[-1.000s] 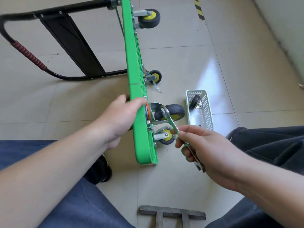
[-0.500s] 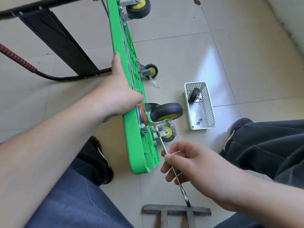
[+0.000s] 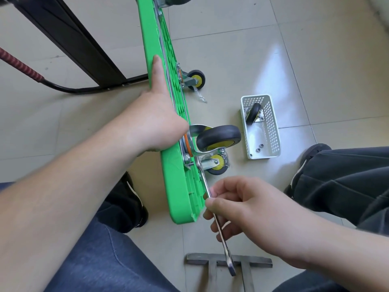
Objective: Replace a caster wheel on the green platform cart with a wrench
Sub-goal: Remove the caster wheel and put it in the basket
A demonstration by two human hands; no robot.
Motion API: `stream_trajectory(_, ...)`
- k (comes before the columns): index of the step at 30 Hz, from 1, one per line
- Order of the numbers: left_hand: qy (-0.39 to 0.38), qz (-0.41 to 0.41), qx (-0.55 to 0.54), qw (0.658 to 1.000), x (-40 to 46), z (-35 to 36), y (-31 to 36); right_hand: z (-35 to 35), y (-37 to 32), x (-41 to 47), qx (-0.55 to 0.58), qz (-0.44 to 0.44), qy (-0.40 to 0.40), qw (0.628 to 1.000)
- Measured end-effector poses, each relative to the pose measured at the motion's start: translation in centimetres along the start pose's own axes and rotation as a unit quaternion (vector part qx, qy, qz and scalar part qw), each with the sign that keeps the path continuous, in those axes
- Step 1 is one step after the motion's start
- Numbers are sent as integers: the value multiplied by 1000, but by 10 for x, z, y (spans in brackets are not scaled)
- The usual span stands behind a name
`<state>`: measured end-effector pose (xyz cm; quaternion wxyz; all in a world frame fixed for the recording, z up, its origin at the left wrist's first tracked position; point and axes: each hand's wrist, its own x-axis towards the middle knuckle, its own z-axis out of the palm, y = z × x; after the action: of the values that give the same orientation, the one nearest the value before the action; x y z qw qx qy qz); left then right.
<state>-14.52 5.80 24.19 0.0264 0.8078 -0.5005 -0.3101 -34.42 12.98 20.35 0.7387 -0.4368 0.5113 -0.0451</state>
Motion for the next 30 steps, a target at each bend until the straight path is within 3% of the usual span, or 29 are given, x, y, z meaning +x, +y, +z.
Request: stream_trajectory(30, 14, 23, -19, 999, 14, 5, -10, 2, -6, 9, -59, -39, 0, 998)
